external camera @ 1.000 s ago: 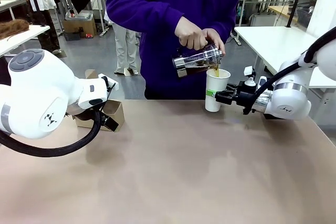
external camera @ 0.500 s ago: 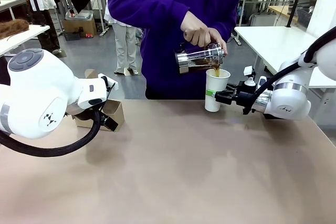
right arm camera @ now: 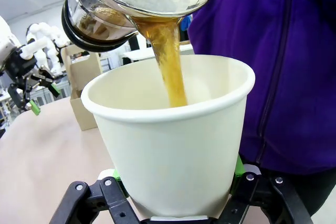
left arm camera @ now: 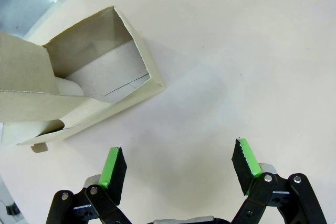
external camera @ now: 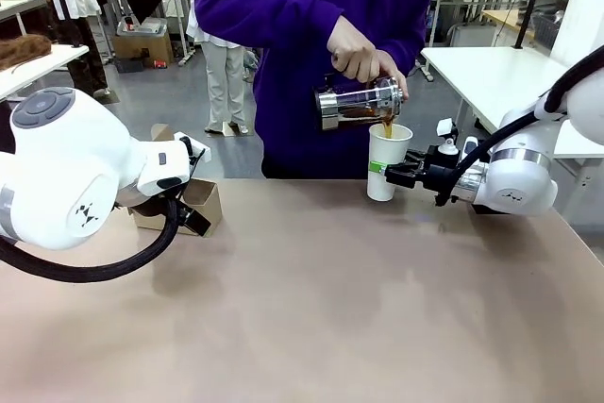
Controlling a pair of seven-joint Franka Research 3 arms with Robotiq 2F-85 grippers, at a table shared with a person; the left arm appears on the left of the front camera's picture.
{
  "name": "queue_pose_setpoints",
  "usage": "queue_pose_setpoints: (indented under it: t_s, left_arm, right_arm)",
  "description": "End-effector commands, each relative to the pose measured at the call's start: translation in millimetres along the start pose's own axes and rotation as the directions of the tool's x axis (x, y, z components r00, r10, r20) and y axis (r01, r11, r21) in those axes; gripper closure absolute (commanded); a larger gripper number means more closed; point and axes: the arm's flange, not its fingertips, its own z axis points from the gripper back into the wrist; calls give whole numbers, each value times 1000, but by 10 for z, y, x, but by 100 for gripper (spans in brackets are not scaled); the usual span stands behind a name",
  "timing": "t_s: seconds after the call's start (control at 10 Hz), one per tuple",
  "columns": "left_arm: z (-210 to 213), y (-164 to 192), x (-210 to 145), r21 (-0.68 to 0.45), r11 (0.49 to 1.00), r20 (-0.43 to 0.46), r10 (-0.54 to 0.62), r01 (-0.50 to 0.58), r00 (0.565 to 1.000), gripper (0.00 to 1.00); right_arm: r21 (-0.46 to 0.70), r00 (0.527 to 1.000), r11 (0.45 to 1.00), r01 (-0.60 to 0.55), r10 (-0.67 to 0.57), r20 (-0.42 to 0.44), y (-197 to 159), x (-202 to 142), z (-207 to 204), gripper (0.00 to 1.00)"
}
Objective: Pour a drink into a cup and package it in a carrier.
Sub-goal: When a person places the Paper Cup Lid on the 600 ml Paper Cup , lift the 600 ml Paper Cup.
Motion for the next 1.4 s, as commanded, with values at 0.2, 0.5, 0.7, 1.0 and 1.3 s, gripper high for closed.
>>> queue_pose_setpoints:
  t_s: [0.2, 0.5, 0.7, 1.0, 1.3]
  left_arm:
    - [3, -2, -1, -1, 1000, 1, 0, 0, 1000, 0]
    - [3, -2, -1, -1, 1000, 1, 0, 0, 1000, 0]
    - [3, -2, -1, -1, 1000, 1, 0, 0, 1000, 0]
    - [3, -2, -1, -1, 1000, 1, 0, 0, 1000, 0]
    - [3, -2, -1, -1, 1000, 1, 0, 0, 1000, 0]
  right_arm:
    - [-1, 1000, 1000, -1, 1, -1, 48, 38, 4, 20]
    - [-1, 1000, 1000, -1, 1, -1, 48, 38, 4, 20]
    - [-1, 1000, 1000, -1, 1, -1, 48, 38, 4, 20]
    - [-1, 1000, 1000, -1, 1, -1, 48, 38, 4, 20]
    - [-1, 1000, 1000, -1, 1, -1, 48, 38, 4, 20]
